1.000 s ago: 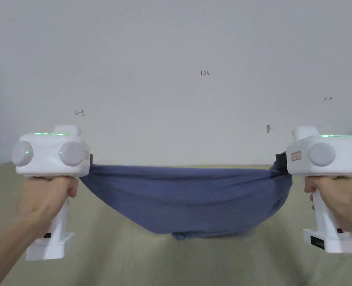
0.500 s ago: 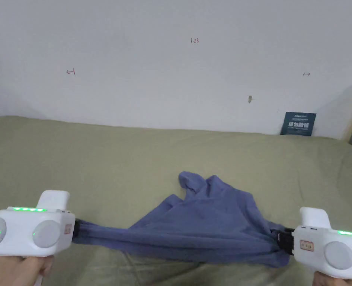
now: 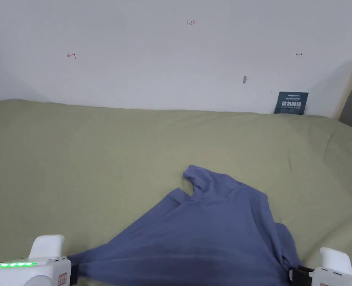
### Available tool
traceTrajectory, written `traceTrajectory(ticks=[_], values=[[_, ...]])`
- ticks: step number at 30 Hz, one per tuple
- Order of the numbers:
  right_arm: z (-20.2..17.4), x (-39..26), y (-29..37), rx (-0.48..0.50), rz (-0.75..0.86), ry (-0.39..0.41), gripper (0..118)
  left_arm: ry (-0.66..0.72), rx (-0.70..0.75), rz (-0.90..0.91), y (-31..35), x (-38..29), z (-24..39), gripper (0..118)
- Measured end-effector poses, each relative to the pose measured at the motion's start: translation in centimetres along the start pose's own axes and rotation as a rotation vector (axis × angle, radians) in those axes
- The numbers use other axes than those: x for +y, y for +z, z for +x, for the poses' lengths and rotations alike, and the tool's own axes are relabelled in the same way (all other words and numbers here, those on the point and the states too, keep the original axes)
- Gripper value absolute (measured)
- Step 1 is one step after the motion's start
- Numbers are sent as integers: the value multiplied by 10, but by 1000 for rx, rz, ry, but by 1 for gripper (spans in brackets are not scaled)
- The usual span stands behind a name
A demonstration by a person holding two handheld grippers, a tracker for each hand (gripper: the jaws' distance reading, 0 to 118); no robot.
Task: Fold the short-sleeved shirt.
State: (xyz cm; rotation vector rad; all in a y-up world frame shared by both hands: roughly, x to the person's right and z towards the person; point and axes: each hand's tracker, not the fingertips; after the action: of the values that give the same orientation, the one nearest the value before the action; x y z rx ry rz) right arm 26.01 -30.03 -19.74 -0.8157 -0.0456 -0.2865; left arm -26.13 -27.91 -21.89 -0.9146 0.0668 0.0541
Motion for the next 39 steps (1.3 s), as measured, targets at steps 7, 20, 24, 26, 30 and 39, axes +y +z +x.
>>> traceTrajectory(ticks=[7,20,24,26,30,39], values=[[-15,-4,3,-73,33,89,116,36,-16,12,-9,-3,-9,73],[-66,-49,76,-6,156,111,3,36,-27,128,55,-54,12,0],[-77,-70,82,-12,181,122,2,100,-45,176,74,-74,17,0],[-82,-81,81,-20,191,136,2,85,-20,190,81,-76,22,0],[-90,-89,80,-30,194,197,2,24,26,202,84,-79,23,0],[-96,-89,81,-17,188,233,2,80,73,140,84,-74,1,0]])
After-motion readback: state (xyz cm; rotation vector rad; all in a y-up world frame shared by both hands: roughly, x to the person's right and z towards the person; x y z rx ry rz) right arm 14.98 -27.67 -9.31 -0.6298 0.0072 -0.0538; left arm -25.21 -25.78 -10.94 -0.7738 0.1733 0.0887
